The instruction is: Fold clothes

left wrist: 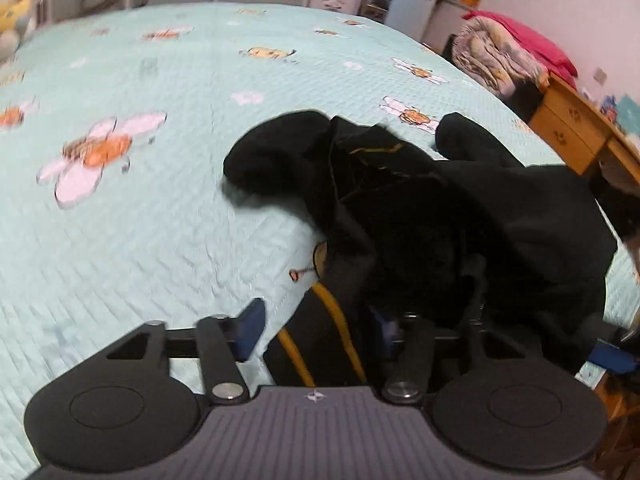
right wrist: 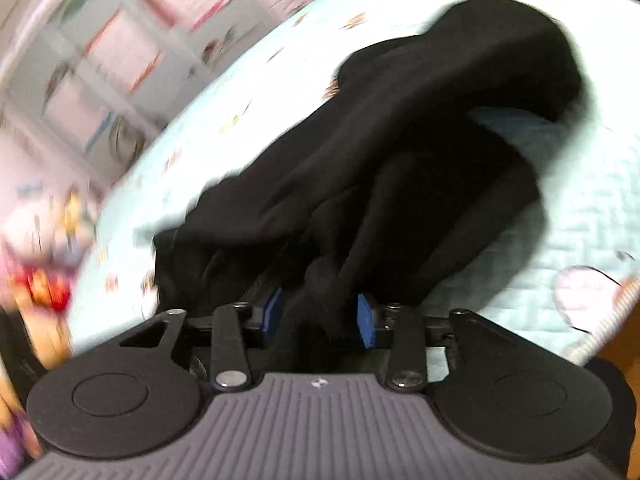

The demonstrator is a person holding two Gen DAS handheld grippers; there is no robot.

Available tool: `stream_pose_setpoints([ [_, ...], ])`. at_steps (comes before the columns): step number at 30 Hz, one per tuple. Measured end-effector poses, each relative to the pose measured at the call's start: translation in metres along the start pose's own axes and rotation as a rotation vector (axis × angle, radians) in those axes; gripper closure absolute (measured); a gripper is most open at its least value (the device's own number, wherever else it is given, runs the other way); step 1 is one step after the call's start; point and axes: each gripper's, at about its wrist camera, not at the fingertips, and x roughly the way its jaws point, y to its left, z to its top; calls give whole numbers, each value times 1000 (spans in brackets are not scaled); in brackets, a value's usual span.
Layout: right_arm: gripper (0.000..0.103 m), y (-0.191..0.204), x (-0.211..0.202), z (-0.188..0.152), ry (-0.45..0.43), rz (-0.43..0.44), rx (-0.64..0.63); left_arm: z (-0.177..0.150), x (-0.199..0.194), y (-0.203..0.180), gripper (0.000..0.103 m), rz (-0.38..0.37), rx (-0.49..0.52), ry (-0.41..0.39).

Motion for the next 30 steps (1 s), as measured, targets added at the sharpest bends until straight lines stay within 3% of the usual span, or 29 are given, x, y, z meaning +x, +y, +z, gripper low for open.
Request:
stream_pose_setpoints([
  [2,32,-26,-15,21,-69,-18,74,2,-1,-5,37,-22,-10,-9],
  [4,27,-49,-28,43,-132,-33,135,5,-1,-14,20,-35,-7,-20],
  [5,21,-59,-27,54,-151,-35,163,7,-1,-17,19,-38,-6,-21],
  [10,20,-101,27,104,-157,-33,318,13,15,-25,4,4,-7,5],
  [14,20,-113,91,110,-113,-40,437,11,33,-26,0,48,7,39],
  [15,21,-115,103,111,-113,-40,456,10,36,-27,4,54,13,42],
  [16,25,-117,113,113,-111,-31,464,9,38,-28,19,60,19,44],
  [17,50,-116,122,115,-101,-17,464,9,38,-28,28,56,18,40],
  [18,81,-113,128,116,-80,6,456,9,35,-27,45,43,11,31],
  [19,82,-106,129,115,-66,14,437,10,31,-26,63,35,8,14],
  [21,84,-86,116,113,-94,8,366,13,16,-24,69,25,12,-41],
  [27,93,-8,48,103,-142,151,169,32,-70,-18,74,1,51,-296],
  [30,96,43,14,103,-161,249,56,43,-124,-7,75,32,63,-437],
])
